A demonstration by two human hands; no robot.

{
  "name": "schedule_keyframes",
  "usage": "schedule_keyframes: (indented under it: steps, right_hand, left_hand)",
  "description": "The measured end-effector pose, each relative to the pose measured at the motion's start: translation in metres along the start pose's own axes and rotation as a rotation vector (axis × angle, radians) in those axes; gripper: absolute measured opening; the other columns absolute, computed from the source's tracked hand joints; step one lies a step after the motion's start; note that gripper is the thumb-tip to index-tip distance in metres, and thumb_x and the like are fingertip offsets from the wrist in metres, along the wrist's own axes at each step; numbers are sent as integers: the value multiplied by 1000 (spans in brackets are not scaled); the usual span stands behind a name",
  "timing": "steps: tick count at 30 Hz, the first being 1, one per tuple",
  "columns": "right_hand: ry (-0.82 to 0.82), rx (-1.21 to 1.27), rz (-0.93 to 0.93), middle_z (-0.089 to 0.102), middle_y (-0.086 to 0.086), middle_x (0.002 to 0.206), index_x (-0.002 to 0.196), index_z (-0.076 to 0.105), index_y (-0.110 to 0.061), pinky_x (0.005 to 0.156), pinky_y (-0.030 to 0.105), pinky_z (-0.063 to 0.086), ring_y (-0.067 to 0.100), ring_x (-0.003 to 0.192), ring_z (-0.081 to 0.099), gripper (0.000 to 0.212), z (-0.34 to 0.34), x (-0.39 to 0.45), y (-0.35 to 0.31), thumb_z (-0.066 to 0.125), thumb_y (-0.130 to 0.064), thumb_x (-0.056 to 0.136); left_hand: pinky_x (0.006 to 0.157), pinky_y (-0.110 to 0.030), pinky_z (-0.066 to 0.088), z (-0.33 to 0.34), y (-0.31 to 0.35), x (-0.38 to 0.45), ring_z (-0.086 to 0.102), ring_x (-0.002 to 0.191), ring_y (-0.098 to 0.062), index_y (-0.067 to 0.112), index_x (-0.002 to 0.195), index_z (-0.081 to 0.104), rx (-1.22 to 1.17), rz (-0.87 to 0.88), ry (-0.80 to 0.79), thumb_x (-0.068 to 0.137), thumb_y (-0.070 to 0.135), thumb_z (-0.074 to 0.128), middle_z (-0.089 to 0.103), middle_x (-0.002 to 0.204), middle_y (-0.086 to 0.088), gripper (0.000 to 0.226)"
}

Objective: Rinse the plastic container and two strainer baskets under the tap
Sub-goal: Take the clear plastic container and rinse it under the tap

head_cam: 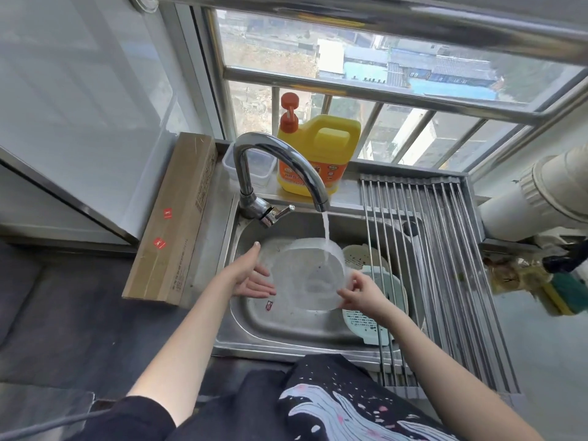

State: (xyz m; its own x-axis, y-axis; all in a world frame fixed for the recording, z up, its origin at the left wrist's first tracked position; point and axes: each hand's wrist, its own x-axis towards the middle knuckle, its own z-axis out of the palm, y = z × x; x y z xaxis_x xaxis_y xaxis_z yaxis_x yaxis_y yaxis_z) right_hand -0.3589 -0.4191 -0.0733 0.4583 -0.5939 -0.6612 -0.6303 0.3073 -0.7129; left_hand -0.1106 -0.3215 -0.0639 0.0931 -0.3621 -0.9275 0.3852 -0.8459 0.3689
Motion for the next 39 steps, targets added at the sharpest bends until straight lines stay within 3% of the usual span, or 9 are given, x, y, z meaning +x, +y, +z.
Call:
schedule_keyframes:
  steps: [5,8,11,14,20,27,31,35,39]
  right_hand:
    - [180,-638,-472,52,4,78,84,51,-15,59,31,43,23,71,51,14,16,-7,11,56,-4,90]
    - [171,-939,-694,54,12,88,90,45,-15,45,38,50,30,63,55,26,30,-12,24,65,-2,78]
    - [150,-987,-729,56,14,121,94,44,-18,50,35,55,26,83,59,36,31,-11,32,73,-9,74]
    - [131,-777,-594,51,-4,138,109,49,-20,73,33,54,19,104,59,26,33,-14,28,61,-14,86]
    - [138,-602,-275,62,8,114,112,56,-13,83,28,42,23,105,57,49,38,-6,17,33,17,80]
    - [178,-421,-234,63,11,115,111,57,-9,91,37,48,26,106,58,44,44,4,-2,32,15,84]
    - [193,-196,-47,63,13,110,105,54,-11,75,30,48,24,100,59,31,43,10,1,34,8,91]
    - [244,373,153,56,18,112,121,45,-7,90,42,52,34,106,61,23,34,11,-15,32,-8,102]
    - [226,503,144,53,9,124,125,43,-19,91,47,49,32,115,55,28,19,17,-26,33,-31,103]
  left_hand:
    - [65,-39,59,2,-18,2,72,69,-34,-9,144,17,-204,-127,-124,91,64,38,58,117,-30,92]
    - [59,-40,58,-1,-29,5,67,78,-35,-13,139,25,-348,-176,-142,92,58,43,54,114,-26,86]
    - [62,-38,59,-3,-41,15,60,86,-30,-3,126,45,-534,-155,-122,93,54,45,58,106,-18,66]
    - [91,-43,52,2,-45,21,63,103,-28,13,118,63,-641,-25,-115,92,55,44,68,111,-12,53]
    - [68,-32,43,1,-38,4,54,82,-21,11,87,55,-157,536,513,97,38,42,57,81,-2,32]
    - [60,-22,29,17,-42,-8,37,65,-16,14,74,38,600,1122,682,98,33,36,37,67,7,31]
    - [55,-28,27,26,-42,-2,37,62,-14,13,73,39,392,966,570,100,24,41,39,66,5,30]
    - [54,-26,30,34,-32,-3,35,56,-8,19,68,38,153,799,360,100,28,42,40,61,8,33]
    - [50,-22,27,47,-22,-4,35,50,-2,19,65,40,-67,773,125,97,23,52,40,60,5,35]
